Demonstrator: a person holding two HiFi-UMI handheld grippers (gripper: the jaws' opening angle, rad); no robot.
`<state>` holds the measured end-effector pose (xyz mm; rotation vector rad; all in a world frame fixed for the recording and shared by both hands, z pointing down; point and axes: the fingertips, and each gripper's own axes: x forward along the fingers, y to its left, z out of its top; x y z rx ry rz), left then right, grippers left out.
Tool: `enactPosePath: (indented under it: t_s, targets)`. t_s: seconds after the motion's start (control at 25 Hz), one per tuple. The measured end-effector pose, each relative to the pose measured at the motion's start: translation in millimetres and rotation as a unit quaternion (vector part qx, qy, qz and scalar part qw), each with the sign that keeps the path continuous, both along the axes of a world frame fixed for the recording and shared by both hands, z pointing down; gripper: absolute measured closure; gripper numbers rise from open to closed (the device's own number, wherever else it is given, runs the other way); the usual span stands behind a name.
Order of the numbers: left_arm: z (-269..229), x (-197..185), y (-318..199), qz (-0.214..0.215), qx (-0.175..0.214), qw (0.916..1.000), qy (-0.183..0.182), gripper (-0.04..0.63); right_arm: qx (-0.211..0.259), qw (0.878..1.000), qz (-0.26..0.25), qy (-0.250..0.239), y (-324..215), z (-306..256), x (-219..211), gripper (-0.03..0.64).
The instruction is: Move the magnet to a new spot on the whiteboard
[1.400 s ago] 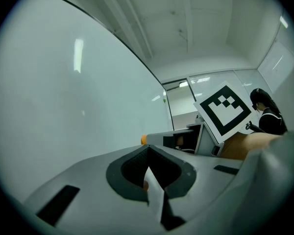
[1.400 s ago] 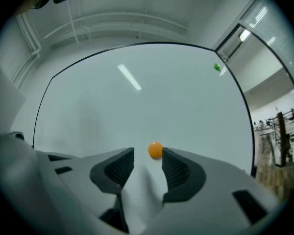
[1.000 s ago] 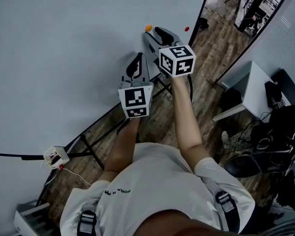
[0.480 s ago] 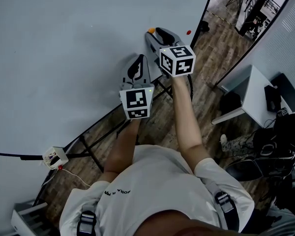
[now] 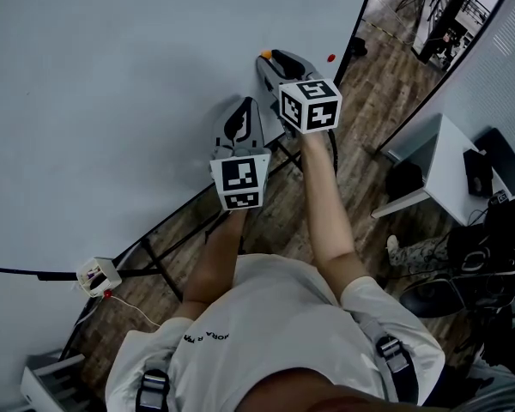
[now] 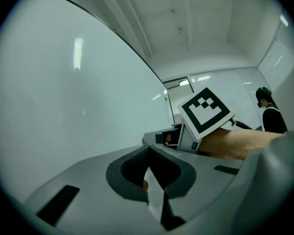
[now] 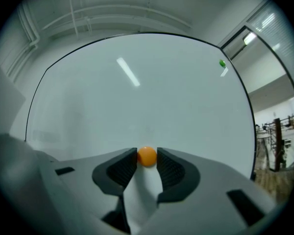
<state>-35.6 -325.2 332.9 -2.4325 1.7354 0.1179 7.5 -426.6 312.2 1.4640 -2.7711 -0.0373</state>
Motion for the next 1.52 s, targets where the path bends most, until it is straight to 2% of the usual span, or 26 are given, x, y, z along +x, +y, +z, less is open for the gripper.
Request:
enactPosePath:
  t_s: [0.4, 0.6, 1.04, 1.52]
  targets:
    - [-4, 2, 3, 0.003, 0.004, 1.0, 0.001, 0.594, 0.001, 1.0, 0.015, 0.003, -2, 0, -1, 0.483]
    - [-4, 2, 4, 0.003, 0.004, 1.0, 0.006, 0.594, -0.001, 1.0, 0.016, -0.016, -2, 0, 1, 0.486]
    - [-4, 0, 4, 0.003, 0.004, 1.0, 0.002, 0.594, -0.001, 0.999, 0.031, -0.024, 2, -2, 11, 0.489]
    - [-1, 9, 12, 0.019, 0.005, 0.9998, 0.004, 0.594, 0.011, 0.999, 0.04, -0.035, 36, -3, 30, 0.49]
